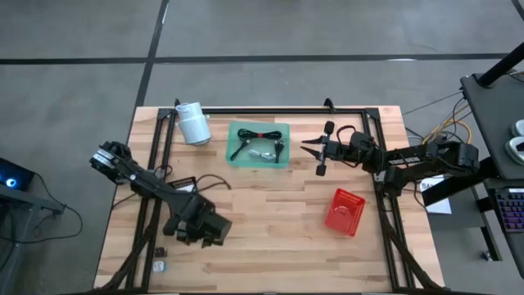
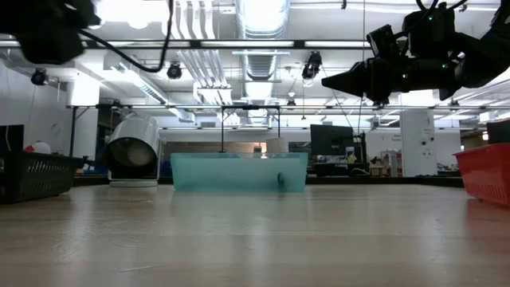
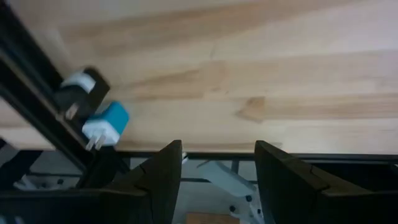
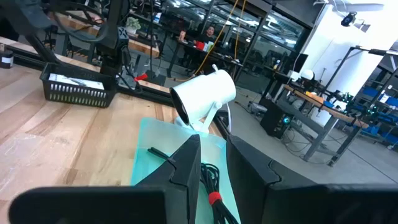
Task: Pick and place items into bin
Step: Put the black charger adapter into the red bin
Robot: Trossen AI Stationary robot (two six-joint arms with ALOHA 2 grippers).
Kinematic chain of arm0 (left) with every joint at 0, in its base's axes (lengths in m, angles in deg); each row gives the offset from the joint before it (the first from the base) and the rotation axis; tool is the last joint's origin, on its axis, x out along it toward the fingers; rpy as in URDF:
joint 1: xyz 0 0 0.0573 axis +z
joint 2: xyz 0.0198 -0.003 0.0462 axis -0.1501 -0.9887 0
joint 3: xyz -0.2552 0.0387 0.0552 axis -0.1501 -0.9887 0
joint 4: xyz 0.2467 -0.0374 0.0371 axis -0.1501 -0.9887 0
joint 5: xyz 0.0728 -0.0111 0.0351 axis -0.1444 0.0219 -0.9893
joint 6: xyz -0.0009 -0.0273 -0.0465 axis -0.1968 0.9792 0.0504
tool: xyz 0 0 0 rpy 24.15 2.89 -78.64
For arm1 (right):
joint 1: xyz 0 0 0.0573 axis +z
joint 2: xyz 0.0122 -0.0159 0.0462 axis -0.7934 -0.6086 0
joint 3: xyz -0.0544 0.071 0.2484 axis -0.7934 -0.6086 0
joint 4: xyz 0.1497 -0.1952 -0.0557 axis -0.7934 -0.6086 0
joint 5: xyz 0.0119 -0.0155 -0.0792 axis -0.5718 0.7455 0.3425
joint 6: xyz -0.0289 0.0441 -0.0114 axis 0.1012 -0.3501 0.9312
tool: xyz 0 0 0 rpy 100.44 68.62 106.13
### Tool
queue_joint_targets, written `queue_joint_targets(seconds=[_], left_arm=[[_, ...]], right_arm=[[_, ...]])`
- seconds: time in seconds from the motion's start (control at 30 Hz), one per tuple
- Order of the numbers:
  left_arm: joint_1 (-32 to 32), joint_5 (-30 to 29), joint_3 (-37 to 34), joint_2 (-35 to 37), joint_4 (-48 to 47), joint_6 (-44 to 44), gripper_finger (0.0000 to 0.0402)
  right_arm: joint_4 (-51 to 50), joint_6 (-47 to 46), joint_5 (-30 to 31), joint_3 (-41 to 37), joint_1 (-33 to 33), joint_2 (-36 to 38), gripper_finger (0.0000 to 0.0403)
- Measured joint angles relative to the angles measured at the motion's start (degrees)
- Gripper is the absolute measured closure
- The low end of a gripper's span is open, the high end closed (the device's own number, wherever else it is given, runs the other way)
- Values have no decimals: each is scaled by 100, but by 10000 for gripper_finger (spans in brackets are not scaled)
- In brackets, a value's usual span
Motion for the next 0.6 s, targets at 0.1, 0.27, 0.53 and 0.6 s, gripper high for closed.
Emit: queue_joint_targets(seconds=[0.1, 0.27, 0.53, 0.6], left_arm=[[-314, 19, -2, 0, -4, 406, 217], [-938, -25, -4, 3, -25, 1288, 216], [-1745, -45, -59, 42, -284, 2303, 216], [-1785, -106, -152, 39, -385, 2326, 216]], right_arm=[[-2, 0, 1, 0, 0, 0, 337], [-1, 0, 1, 0, 0, 0, 337], [-2, 0, 0, 0, 2, 0, 337], [-1, 0, 2, 0, 0, 0, 337]])
